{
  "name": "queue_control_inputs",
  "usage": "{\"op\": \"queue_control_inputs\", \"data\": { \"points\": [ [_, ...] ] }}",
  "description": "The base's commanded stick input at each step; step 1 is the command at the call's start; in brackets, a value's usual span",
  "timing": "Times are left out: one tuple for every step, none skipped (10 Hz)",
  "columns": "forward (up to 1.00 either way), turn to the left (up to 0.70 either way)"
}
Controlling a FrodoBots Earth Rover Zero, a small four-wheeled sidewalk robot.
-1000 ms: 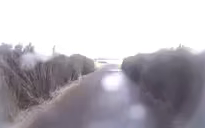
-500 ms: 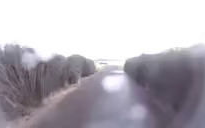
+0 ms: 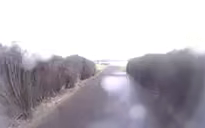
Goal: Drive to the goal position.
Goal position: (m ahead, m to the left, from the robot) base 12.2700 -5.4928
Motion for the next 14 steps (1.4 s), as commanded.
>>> {"op": "queue_control_inputs", "data": {
  "points": [
    [0.7,0.0],
    [0.7,0.0],
    [0.7,0.0],
    [0.7,0.0],
    [0.7,0.0],
    [0.7,0.0],
    [0.7,0.0],
    [0.7,0.0],
    [0.7,0.0],
    [0.7,0.0],
    [0.7,0.0],
    [0.7,0.0],
    [0.7,0.0],
    [0.7,0.0]
  ]
}}
